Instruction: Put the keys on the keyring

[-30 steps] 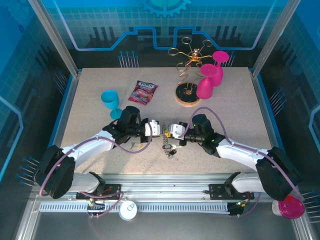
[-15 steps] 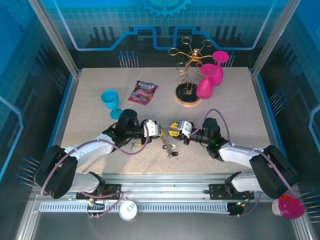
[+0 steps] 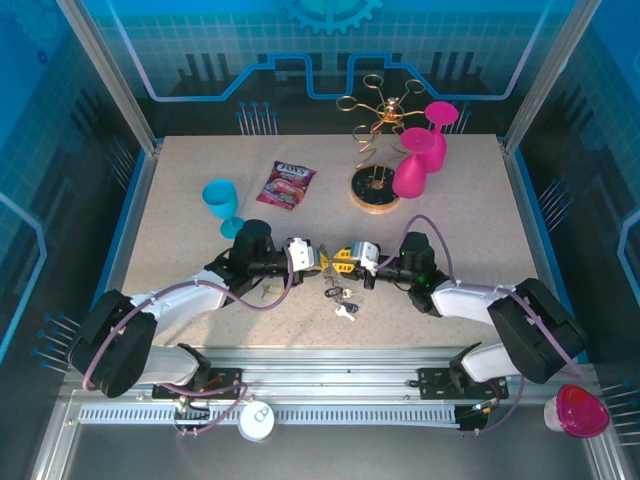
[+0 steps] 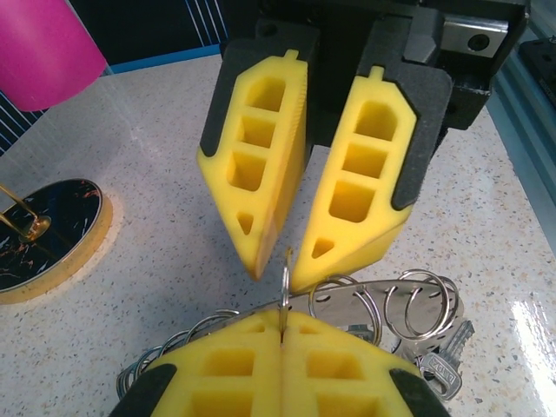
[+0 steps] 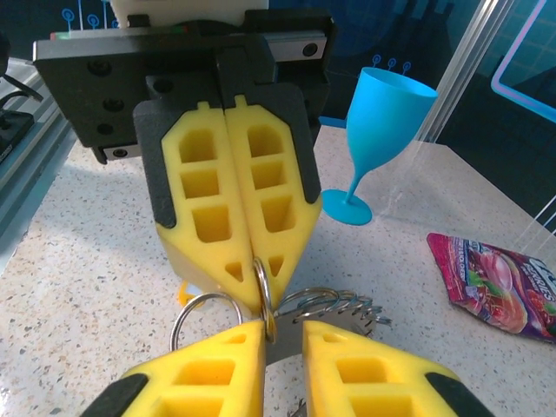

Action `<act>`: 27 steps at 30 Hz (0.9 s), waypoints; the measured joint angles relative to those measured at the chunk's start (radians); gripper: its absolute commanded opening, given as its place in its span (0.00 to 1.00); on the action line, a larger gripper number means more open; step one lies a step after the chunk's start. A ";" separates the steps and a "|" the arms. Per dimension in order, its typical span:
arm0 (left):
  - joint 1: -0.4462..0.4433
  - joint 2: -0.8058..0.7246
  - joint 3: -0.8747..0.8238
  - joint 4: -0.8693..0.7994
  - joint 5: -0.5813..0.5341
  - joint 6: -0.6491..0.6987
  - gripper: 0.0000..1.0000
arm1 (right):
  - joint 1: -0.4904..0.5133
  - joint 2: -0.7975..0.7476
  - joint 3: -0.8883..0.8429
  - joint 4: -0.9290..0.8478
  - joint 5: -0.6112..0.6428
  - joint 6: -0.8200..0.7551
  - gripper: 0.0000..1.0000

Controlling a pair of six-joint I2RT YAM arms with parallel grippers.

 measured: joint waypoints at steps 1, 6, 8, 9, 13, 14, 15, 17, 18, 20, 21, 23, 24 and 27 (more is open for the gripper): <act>0.001 0.000 -0.002 0.004 0.000 0.000 0.00 | 0.000 0.006 0.003 0.003 -0.006 0.003 0.15; 0.008 0.000 -0.009 0.021 0.000 -0.014 0.01 | 0.005 0.035 0.012 0.027 -0.024 0.019 0.00; 0.008 0.002 -0.011 0.024 -0.008 -0.027 0.12 | 0.005 0.041 0.014 0.029 -0.023 0.019 0.00; 0.008 0.003 -0.011 0.025 -0.012 -0.028 0.15 | 0.005 0.041 0.016 0.024 -0.023 0.018 0.00; 0.008 0.002 -0.010 0.019 -0.036 -0.033 0.18 | 0.013 0.011 0.073 -0.158 0.006 -0.057 0.00; 0.007 0.000 -0.006 0.000 -0.043 -0.028 0.18 | 0.021 -0.004 0.100 -0.236 0.021 -0.097 0.00; 0.007 -0.003 -0.001 -0.017 -0.049 -0.023 0.18 | 0.029 -0.016 0.128 -0.309 0.037 -0.134 0.00; 0.007 -0.013 0.015 -0.066 -0.057 -0.006 0.18 | 0.051 -0.039 0.196 -0.471 0.071 -0.214 0.00; 0.007 -0.018 0.024 -0.087 -0.060 0.004 0.18 | 0.057 -0.045 0.222 -0.529 0.085 -0.245 0.00; 0.007 -0.026 0.042 -0.125 -0.062 0.021 0.18 | 0.071 -0.052 0.278 -0.653 0.114 -0.308 0.00; 0.007 -0.027 0.047 -0.138 -0.062 0.028 0.18 | 0.078 -0.052 0.303 -0.702 0.128 -0.334 0.00; 0.007 -0.027 0.053 -0.162 -0.061 0.034 0.15 | 0.098 -0.051 0.349 -0.799 0.164 -0.381 0.00; 0.007 -0.027 0.055 -0.172 -0.061 0.035 0.12 | 0.106 -0.049 0.366 -0.833 0.179 -0.398 0.00; 0.006 -0.028 0.065 -0.211 -0.061 0.050 0.00 | 0.126 -0.043 0.409 -0.916 0.222 -0.442 0.00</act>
